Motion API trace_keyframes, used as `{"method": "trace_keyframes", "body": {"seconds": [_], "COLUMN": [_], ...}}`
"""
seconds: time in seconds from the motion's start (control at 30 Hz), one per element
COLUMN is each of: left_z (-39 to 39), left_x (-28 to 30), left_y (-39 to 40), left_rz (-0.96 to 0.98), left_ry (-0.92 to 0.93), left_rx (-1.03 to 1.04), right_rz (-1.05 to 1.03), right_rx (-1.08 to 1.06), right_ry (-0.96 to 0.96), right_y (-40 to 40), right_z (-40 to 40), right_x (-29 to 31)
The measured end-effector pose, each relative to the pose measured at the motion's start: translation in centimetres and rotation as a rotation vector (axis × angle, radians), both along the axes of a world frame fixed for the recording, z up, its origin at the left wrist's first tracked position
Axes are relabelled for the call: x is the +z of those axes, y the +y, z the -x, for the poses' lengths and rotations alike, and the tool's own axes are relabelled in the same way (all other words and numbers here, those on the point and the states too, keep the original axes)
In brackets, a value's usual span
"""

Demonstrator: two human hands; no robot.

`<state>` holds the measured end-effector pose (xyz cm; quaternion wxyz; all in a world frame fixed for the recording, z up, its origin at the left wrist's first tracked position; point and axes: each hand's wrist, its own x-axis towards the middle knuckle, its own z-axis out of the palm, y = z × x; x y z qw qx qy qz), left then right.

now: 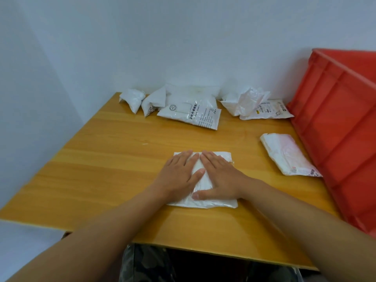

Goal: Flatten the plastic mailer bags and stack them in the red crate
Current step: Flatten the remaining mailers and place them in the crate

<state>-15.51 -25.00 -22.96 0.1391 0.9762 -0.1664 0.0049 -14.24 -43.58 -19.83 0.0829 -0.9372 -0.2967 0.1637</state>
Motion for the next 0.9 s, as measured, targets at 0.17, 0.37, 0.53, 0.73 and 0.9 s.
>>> {"method": "trace_keyframes", "body": {"seconds": [0.17, 0.37, 0.53, 0.73, 0.9], "left_z": [0.5, 0.4, 0.1, -0.2, -0.3], "left_x": [0.6, 0.0, 0.3, 1.0, 0.8], "left_y": [0.6, 0.8, 0.1, -0.1, -0.3], "left_rz": [0.05, 0.142, 0.05, -0.06, -0.093], "left_ry": [-0.14, -0.39, -0.085, 0.055, 0.072], "left_rx": [0.145, 0.12, -0.058, -0.107, -0.108], "right_rz": [0.114, 0.071, -0.008, -0.004, -0.029], "right_rx": [0.035, 0.013, -0.065, -0.06, -0.066], "right_ry": [-0.025, 0.052, 0.005, -0.081, -0.082], "right_y": [-1.5, -2.5, -1.9, -1.8, -1.7], "right_z": [-1.5, -0.7, 0.6, 0.6, 0.6], "right_x": [2.1, 3.0, 1.0, -0.5, -1.0]}}
